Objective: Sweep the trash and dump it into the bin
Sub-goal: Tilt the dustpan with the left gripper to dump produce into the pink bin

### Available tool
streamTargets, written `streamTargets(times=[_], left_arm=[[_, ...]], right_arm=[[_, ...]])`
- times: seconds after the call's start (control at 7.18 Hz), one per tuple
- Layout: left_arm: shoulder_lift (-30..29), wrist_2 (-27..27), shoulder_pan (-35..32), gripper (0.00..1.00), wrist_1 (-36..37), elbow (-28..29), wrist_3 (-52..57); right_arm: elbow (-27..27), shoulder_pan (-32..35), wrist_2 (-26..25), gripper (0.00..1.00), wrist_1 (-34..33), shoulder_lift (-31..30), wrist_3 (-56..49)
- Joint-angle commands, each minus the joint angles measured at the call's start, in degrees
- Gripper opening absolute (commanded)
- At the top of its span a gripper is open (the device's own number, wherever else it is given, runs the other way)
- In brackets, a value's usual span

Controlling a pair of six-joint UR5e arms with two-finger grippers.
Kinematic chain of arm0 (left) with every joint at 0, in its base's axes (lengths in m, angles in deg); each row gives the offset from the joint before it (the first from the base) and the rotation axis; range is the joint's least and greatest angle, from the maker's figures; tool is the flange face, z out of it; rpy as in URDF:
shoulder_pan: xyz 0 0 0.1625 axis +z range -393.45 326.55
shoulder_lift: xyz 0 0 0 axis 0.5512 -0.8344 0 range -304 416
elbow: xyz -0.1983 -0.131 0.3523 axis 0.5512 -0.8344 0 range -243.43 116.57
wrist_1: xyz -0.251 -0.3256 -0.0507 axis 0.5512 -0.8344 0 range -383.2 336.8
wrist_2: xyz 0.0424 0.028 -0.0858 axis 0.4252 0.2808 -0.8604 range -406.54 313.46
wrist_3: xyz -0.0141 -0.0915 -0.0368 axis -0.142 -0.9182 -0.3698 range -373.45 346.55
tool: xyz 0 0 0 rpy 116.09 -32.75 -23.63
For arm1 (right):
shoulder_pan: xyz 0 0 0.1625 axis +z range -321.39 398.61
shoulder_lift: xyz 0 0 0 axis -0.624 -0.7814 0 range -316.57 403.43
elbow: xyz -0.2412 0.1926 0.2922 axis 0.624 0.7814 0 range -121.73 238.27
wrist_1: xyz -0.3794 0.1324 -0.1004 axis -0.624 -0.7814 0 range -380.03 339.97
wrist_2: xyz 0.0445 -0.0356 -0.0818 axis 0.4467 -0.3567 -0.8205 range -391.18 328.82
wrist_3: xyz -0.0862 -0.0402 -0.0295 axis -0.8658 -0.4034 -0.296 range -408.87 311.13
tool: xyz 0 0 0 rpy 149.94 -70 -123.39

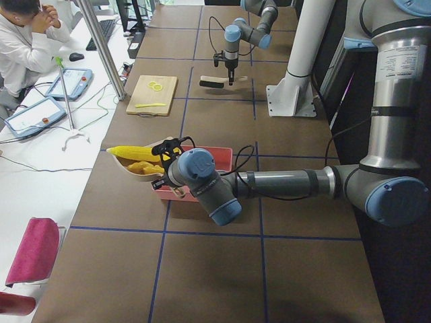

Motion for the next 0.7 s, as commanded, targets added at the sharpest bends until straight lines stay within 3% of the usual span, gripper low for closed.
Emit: streamTargets(times=[0.0, 0.28, 0.56], left_arm=[[0.0, 1.5, 1.3, 0.0, 5.9, -0.2, 15.7], [-1.2, 2.3, 1.8, 0.0, 16.9, -0.4, 31.7], [-4.3, 2.3, 1.9, 0.0, 27.0, -1.3, 38.1]], right_arm=[[-0.1, 0.0, 0.0, 0.0, 0.1, -0.2, 0.0], [-0.1, 0.1, 0.0, 0.0, 0.1, -0.6, 0.0], [-0.1, 0.0, 0.0, 0.0, 0.1, -0.6, 0.0]])
